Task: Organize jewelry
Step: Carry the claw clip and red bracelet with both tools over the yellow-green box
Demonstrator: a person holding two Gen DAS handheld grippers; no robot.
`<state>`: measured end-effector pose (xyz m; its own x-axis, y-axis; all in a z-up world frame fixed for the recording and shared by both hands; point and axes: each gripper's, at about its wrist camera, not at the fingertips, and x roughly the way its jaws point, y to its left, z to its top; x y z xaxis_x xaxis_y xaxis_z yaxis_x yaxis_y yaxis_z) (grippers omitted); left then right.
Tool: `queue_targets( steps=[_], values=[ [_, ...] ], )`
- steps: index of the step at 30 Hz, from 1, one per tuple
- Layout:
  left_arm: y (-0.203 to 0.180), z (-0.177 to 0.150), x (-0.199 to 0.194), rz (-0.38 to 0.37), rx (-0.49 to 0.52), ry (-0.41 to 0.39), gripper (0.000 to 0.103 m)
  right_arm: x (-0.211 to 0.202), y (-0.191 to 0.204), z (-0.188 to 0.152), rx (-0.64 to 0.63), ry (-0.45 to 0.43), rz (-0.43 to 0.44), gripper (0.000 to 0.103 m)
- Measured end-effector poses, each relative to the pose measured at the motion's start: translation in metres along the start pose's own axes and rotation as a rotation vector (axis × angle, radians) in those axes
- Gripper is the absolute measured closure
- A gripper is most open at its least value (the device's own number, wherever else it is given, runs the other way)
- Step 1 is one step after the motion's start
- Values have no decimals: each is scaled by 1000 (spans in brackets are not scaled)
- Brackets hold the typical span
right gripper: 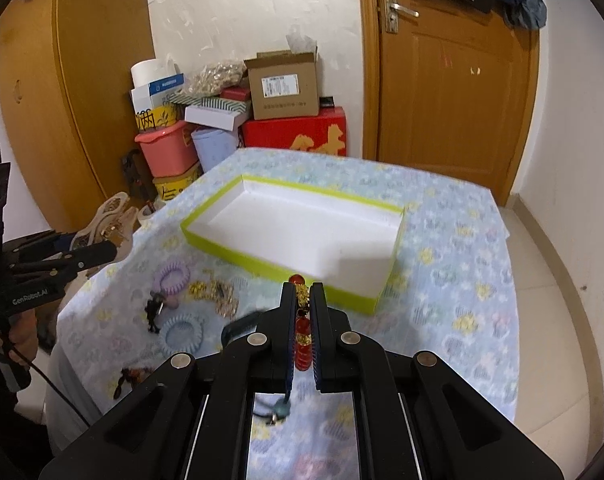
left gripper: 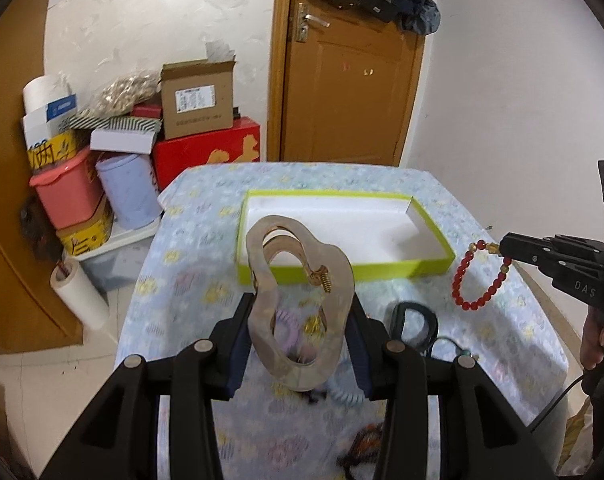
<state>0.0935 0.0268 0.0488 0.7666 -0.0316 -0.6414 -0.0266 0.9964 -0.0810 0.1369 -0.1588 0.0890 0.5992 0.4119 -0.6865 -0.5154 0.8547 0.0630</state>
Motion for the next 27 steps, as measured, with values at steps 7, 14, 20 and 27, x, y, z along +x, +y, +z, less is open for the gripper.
queue_targets(
  steps=[7, 14, 20, 27],
  values=[
    [-5, 30, 25, -18, 35, -11, 58, 12, -9, 33, -6, -36, -3, 103],
    [0, 49, 65, -39, 19, 29, 58, 36, -32, 49, 31, -27, -6, 103],
    [1, 51, 73, -33, 23, 34, 58, 37, -35, 21, 45, 18, 5, 85],
    [2, 46, 67, -42, 16, 40, 58, 51, -26, -29, 38, 114, 63, 69]
  ],
)
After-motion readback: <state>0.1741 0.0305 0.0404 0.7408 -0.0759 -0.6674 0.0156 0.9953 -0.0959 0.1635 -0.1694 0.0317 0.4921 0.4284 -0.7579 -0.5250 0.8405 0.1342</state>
